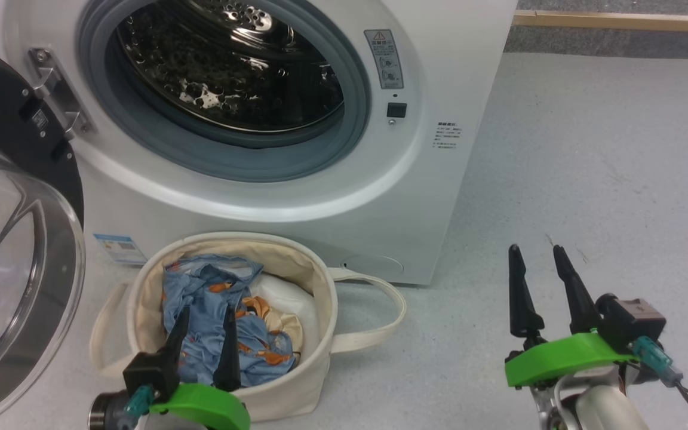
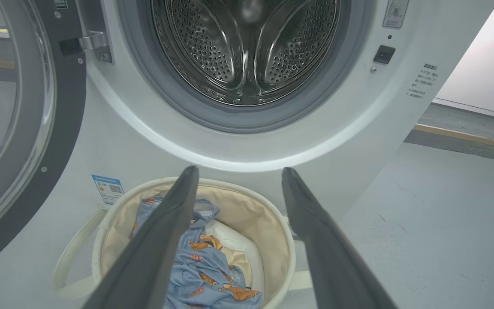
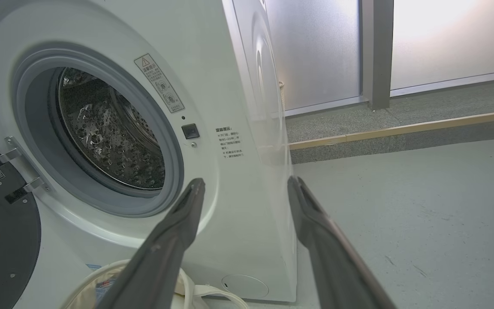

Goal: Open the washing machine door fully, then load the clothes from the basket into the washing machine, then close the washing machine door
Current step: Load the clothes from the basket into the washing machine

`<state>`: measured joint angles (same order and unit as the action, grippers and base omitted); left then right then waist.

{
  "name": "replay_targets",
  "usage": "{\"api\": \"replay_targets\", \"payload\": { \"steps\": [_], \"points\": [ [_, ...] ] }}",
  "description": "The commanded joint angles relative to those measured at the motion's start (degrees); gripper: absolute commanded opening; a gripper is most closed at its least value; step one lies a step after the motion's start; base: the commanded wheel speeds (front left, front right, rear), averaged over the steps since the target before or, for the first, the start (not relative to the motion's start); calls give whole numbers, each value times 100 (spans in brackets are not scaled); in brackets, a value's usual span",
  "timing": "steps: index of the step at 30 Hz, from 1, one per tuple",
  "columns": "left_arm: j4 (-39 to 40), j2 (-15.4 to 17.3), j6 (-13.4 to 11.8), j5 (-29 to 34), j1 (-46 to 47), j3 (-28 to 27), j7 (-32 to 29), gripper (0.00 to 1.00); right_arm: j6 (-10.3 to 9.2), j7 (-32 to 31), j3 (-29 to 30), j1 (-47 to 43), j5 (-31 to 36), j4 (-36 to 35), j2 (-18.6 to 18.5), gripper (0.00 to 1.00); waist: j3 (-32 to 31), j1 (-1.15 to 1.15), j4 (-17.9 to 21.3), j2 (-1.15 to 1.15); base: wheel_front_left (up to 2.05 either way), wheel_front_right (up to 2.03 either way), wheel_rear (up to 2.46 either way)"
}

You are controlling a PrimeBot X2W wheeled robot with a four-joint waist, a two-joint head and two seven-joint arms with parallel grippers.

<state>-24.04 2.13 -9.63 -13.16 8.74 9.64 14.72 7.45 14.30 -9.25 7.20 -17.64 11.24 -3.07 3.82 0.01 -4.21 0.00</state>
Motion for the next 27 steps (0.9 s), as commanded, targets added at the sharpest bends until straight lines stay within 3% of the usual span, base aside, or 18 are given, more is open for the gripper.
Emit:
{"api": "replay_targets", "payload": {
  "steps": [1, 12, 19, 27],
  "points": [
    [123, 75, -45, 6, 205, -204, 28, 100, 3, 70, -178, 134, 33, -208, 19, 100, 23, -1, 13, 0, 9, -9, 0],
    [-159, 75, -128, -38, 386, -134, 28, 100, 3, 70, -168, 207, 92, -302, 19, 100, 295, -1, 119, 0, 0, 0, 0],
    [-1246, 75, -233, -41, 691, -47, 28, 100, 3, 70, -245, 256, 23, -330, 19, 100, 578, -1, 224, 0, 0, 0, 0],
    [-2719, 80, -54, 118, 1671, -3, 28, 100, 3, 70, -213, 487, 92, -489, 19, 100, 1461, -1, 408, 0, 0, 0, 0]
  ]
}}
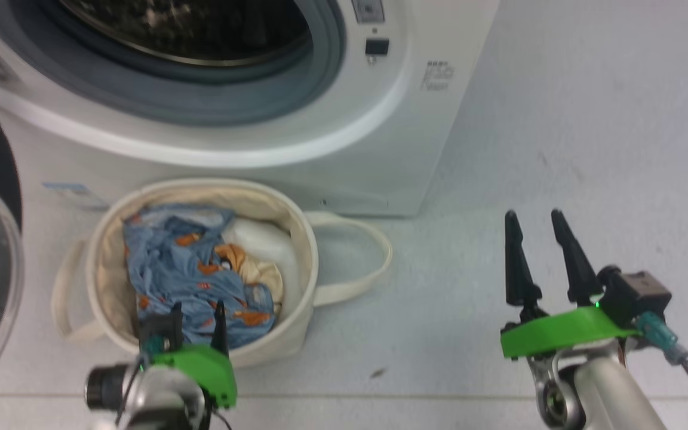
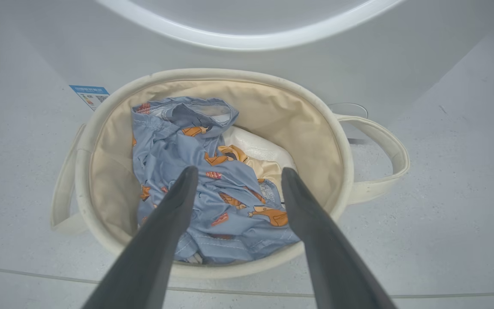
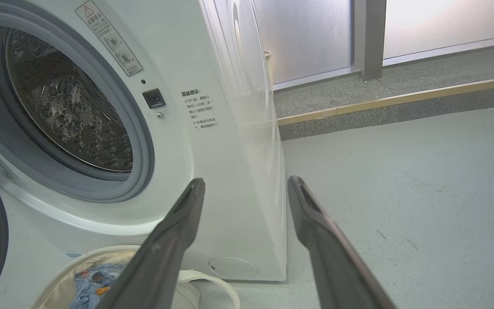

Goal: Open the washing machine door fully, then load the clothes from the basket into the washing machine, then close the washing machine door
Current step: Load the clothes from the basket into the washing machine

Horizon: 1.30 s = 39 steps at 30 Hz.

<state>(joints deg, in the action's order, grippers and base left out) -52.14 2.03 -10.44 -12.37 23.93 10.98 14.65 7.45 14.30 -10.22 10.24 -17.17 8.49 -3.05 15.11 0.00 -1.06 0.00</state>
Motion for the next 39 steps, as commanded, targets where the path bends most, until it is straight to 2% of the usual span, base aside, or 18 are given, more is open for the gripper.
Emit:
{"api": "replay_targets", "payload": {
  "steps": [1, 7, 12, 19, 22, 26, 35, 36, 37, 39],
  "points": [
    [-98, 93, 49, 40, 350, -148, 35, 100, 3, 70, -114, 233, 63, -243, 17, 100, 490, 0, 108, 0, 0, 0, 0],
    [-1348, 192, 97, 180, 1537, -44, -62, 100, 3, 70, -103, 592, 154, -450, 17, 100, 1478, 0, 195, 0, 0, 0, 0],
    [-1997, 314, 12, 28, 2352, -164, -738, 100, 3, 70, -204, 892, 231, -597, 17, 100, 2160, 0, 267, 0, 0, 0, 0],
    [-2139, 562, -176, 63, 2823, -105, -1324, 100, 3, 70, -193, 1104, 247, -683, 17, 100, 2580, 0, 376, 0, 0, 0, 0],
    [-2162, 641, -182, 32, 2931, -102, -1644, 100, 3, 70, -221, 1159, 236, -699, 17, 100, 2688, 0, 430, 0, 0, 0, 0],
    [-2172, 648, 27, -224, 3101, -274, -1867, 100, 3, 70, -258, 1217, 280, -755, 17, 100, 2849, 0, 479, 0, 0, 0, 0],
    [-2180, 646, 106, -447, 3462, -364, -1960, 100, 3, 70, -238, 1305, 487, -863, 17, 100, 3289, 0, 490, 0, 0, 0, 0],
    [-2180, 635, 101, -449, 3480, -353, -1969, 73, 3, 70, -223, 1312, 501, -871, 17, 100, 3316, 0, 481, 0, 0, 0, 0],
    [-2180, 620, 108, -462, 3505, -352, -1937, 0, 3, 70, -206, 1317, 518, -880, 17, 100, 3344, 0, 465, 0, 0, 0, 0],
    [-2181, 590, 121, -477, 3520, -340, -1859, 0, 3, 70, -177, 1324, 552, -884, 17, 100, 3367, 0, 429, 0, 0, 0, 0]
  ]
}}
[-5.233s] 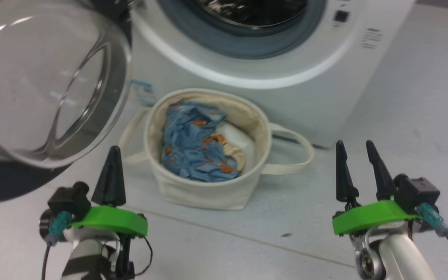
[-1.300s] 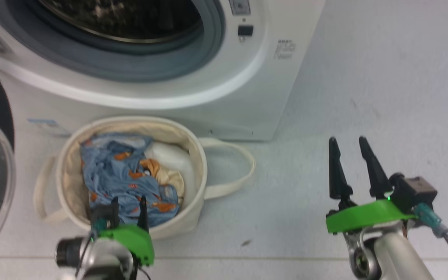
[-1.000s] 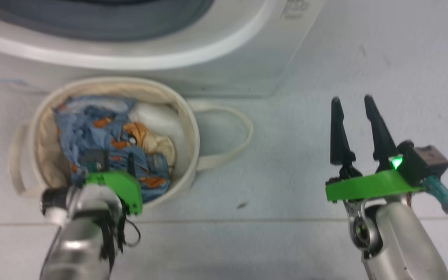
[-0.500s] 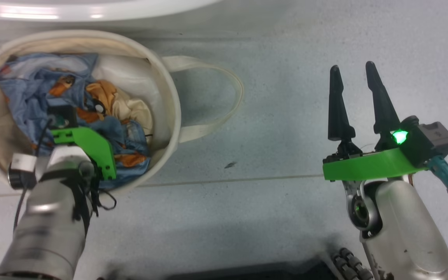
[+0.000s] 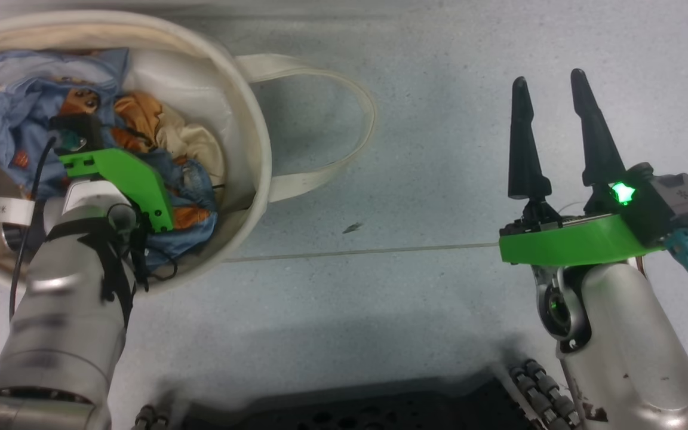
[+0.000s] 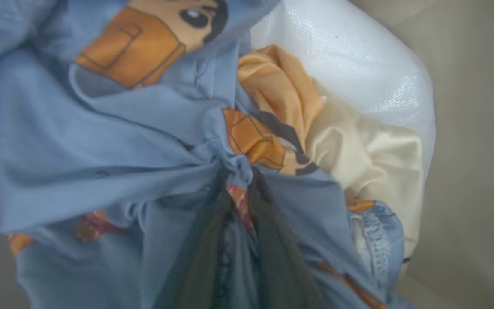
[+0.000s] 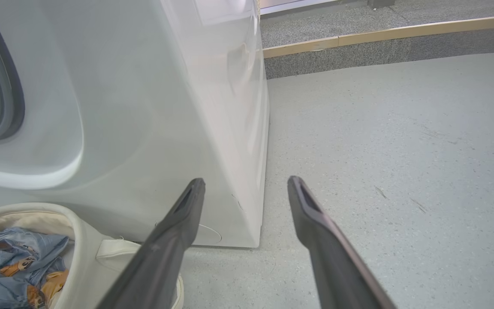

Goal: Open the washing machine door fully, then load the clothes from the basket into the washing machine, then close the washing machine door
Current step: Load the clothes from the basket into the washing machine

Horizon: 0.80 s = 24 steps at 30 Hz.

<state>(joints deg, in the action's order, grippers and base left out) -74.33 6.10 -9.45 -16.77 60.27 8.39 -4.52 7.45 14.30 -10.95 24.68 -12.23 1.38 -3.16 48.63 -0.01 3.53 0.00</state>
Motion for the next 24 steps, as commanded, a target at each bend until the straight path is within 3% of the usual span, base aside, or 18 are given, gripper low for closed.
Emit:
{"api": "replay_targets", "payload": {
  "steps": [1, 3, 8, 14, 18, 24],
  "points": [
    [39, 168, 24, -43, -116, -75, 115, 0, 3, 70, -97, -113, 77, -170, 28, 100, 14, 1, -50, 0, 0, 0, 0],
    [38, 151, 27, -43, -146, -53, 256, 0, 3, 70, -89, -90, 96, -162, 28, 100, -38, 1, -89, 0, 0, 0, 0],
    [46, 257, 126, 75, -326, 97, 1348, 0, 3, 70, -110, -74, -6, -128, 28, 100, -434, 1, -142, 0, 0, 0, 0],
    [337, 383, -64, 72, -640, 32, 1939, 0, 3, 70, -134, -169, -155, -4, 28, 100, -1042, 1, -272, 0, 0, 0, 0],
    [1222, 422, -61, 145, -962, -59, 1948, 0, 3, 70, -140, -240, -206, 63, 28, 100, -1351, 1, -374, 0, 0, 0, 0],
    [3179, 335, -13, 417, -1863, -523, 1950, 0, 3, 70, -169, -410, -285, 159, 28, 100, -1972, 1, -537, 0, 0, 0, 0]
  ]
}}
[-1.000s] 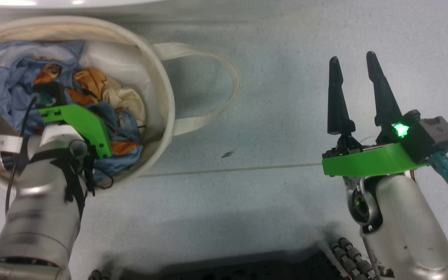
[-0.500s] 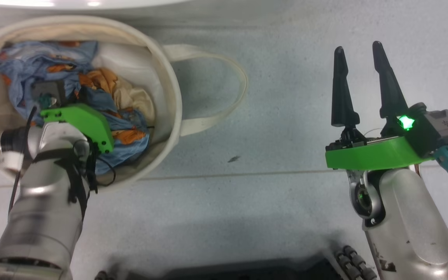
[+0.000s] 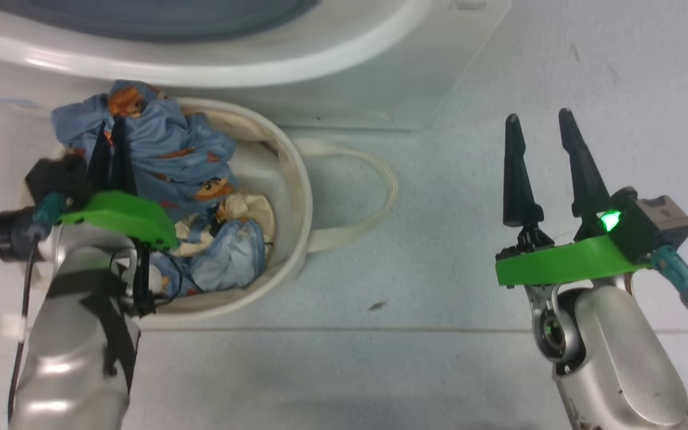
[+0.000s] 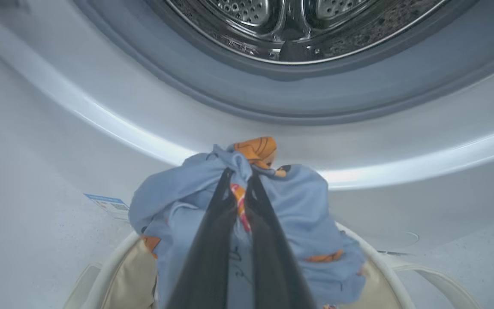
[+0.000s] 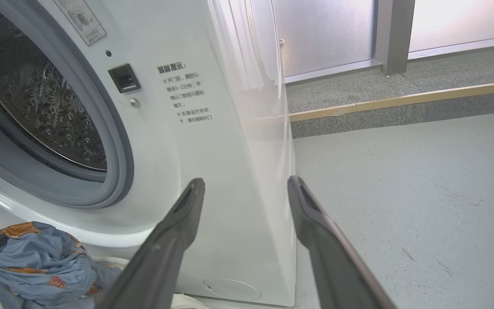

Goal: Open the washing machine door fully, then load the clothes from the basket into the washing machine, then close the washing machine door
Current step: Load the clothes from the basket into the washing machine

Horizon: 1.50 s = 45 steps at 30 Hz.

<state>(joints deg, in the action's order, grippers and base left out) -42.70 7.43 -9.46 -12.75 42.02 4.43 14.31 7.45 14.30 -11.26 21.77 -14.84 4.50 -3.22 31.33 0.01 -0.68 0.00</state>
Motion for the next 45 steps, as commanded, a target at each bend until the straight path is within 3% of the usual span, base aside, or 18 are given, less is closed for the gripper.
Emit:
{"api": "replay_targets", "payload": {
  "steps": [1, 12, 19, 25, 30, 39, 45],
  "points": [
    [324, 171, 20, 81, -191, -217, 67, 0, 3, 70, -141, -155, -41, -141, 35, 100, -345, -2, -128, 0, 0, 0, 0],
    [3388, -262, 647, 761, -1691, -948, 68, 0, 3, 70, -76, -618, -261, -34, 35, 100, -1451, -1, -73, 0, 0, 0, 0],
    [4414, -410, 940, 912, -2435, -927, 68, 0, 3, 70, 26, -930, -394, -38, 35, 100, -1987, -1, 12, 0, 0, 0, 0],
    [4672, -448, 935, 842, -2942, -851, 69, 0, 3, 70, 81, -1140, -475, -44, 35, 100, -2259, -1, 64, 0, 0, 0, 0],
    [4547, -453, 763, 401, -3169, -751, 69, 0, 3, 70, 64, -1204, -509, -57, 35, 100, -2300, -1, 104, 0, 0, 0, 0],
    [4509, -454, 737, 344, -2882, -731, 69, 0, 3, 70, 24, -1074, -469, -92, 35, 100, -1944, -1, 128, 0, 0, 0, 0],
    [4378, -455, 880, 310, -2174, -1035, 69, 0, 3, 70, -5, -822, -436, -142, 35, 100, -1311, -1, 249, 0, 0, 0, 0]
  ]
}}
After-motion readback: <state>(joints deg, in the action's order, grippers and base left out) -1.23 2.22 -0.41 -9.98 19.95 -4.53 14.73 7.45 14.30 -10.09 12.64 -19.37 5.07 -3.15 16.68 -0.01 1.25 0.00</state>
